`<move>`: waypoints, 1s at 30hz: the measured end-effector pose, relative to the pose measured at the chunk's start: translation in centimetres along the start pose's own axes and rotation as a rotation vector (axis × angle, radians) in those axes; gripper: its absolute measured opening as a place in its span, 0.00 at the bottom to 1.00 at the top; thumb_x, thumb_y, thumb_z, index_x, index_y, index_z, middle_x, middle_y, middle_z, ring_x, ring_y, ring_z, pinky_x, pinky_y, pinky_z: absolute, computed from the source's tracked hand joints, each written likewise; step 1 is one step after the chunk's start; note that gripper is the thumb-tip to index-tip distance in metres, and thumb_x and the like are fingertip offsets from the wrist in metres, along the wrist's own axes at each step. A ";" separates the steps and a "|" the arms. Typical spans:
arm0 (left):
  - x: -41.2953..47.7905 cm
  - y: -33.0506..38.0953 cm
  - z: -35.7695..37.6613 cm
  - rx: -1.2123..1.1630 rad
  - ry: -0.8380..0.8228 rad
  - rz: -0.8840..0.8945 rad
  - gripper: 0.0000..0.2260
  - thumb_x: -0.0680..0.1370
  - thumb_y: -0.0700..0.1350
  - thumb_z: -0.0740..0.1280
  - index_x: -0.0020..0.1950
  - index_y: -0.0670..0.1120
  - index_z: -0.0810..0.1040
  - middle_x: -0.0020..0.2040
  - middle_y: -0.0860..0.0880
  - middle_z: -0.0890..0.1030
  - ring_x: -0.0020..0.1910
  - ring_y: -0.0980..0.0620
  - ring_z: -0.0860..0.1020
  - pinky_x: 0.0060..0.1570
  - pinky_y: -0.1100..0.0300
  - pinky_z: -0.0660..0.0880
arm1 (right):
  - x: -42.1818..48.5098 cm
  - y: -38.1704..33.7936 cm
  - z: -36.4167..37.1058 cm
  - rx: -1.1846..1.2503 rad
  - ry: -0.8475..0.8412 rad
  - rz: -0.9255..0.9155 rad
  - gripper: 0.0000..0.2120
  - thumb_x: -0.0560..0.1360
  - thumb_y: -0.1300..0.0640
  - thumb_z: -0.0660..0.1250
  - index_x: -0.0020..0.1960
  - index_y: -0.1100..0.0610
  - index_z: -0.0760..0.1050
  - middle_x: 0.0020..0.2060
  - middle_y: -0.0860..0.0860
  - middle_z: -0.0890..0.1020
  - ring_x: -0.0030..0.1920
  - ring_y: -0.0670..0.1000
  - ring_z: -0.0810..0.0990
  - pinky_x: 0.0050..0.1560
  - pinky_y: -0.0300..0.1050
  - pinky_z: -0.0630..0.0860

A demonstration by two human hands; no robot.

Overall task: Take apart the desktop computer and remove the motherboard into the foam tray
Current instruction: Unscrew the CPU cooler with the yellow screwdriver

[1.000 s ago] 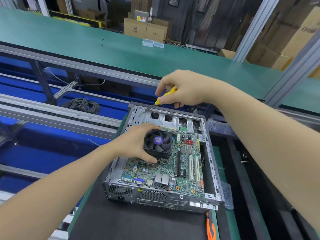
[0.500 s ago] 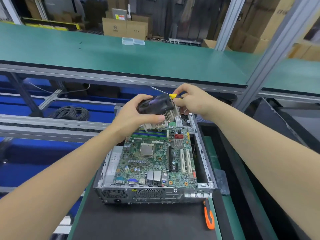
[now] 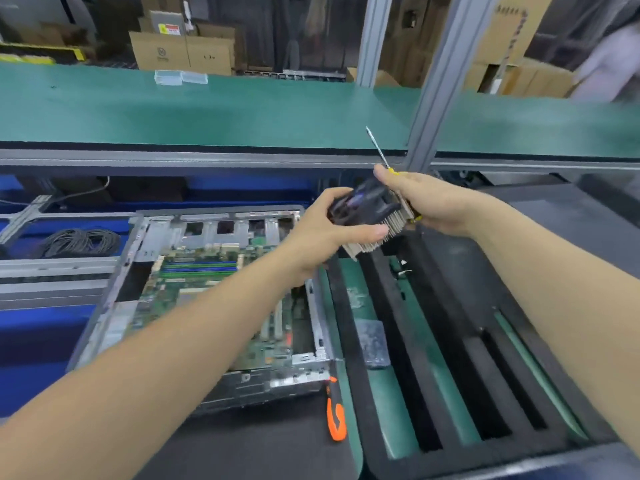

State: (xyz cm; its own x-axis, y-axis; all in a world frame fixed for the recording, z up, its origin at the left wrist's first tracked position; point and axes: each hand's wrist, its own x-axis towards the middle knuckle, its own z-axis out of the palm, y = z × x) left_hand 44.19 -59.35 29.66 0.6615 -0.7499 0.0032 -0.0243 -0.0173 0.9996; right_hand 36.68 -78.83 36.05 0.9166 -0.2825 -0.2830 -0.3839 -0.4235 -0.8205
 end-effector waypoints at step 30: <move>5.2 -20.4 22.3 -0.110 0.090 -0.449 0.19 0.81 0.30 0.64 0.71 0.41 0.75 0.58 0.49 0.84 0.54 0.56 0.84 0.55 0.60 0.81 | 1.5 28.3 -0.7 -1.075 -0.065 -0.049 0.30 0.65 0.61 0.79 0.53 0.52 0.60 0.45 0.48 0.69 0.35 0.51 0.71 0.30 0.46 0.64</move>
State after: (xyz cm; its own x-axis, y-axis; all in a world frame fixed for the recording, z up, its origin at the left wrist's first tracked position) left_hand 31.42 -77.70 8.61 0.6510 -0.6241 -0.4322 0.3549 -0.2530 0.9000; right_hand 27.06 -91.89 12.76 0.9258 -0.2114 -0.3135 -0.2145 -0.9764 0.0250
